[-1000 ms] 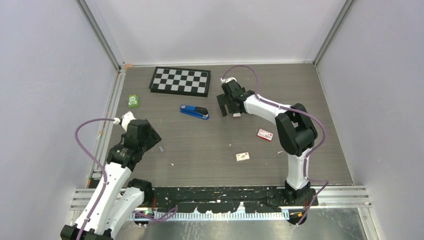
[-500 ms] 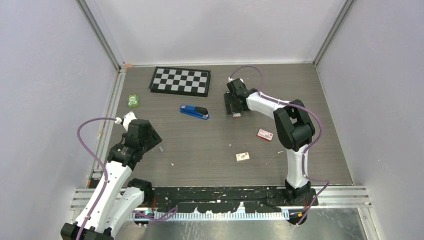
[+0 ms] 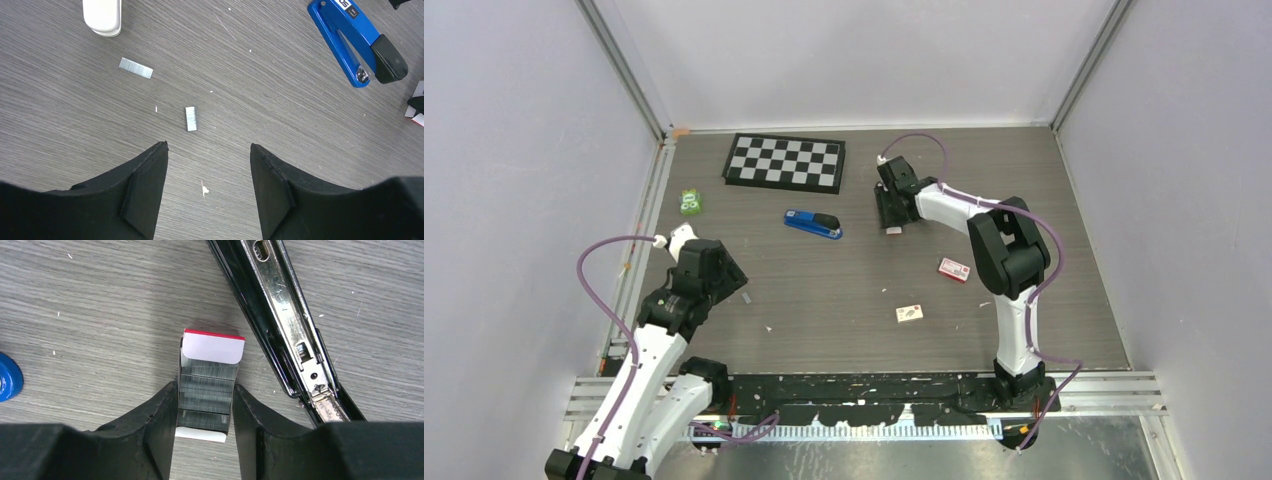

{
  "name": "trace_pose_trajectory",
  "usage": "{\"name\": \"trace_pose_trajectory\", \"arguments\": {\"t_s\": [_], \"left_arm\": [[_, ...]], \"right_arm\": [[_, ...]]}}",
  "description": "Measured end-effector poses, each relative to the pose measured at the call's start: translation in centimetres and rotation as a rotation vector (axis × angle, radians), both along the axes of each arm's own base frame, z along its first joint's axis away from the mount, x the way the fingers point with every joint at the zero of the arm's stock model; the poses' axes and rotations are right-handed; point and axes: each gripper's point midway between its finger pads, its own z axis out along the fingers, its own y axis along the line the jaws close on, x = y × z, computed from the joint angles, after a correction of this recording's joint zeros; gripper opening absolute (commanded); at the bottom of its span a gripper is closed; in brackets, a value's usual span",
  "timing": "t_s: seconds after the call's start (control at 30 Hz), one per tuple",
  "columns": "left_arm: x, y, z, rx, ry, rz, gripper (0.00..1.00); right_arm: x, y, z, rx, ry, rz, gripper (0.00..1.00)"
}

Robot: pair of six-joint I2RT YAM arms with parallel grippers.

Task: Unload the staples from the stapler
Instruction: Move the staple box to the center of the board.

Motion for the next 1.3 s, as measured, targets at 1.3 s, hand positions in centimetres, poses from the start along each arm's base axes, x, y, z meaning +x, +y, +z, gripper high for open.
{"name": "trace_pose_trajectory", "arguments": {"t_s": [1.3], "left_arm": [[-0.6, -1.6, 0.5, -0.076, -0.034, -0.068, 0.63]], "right_arm": [[-16.0, 6.5, 0.0, -0.108, 0.148, 0.889, 0.53]]}}
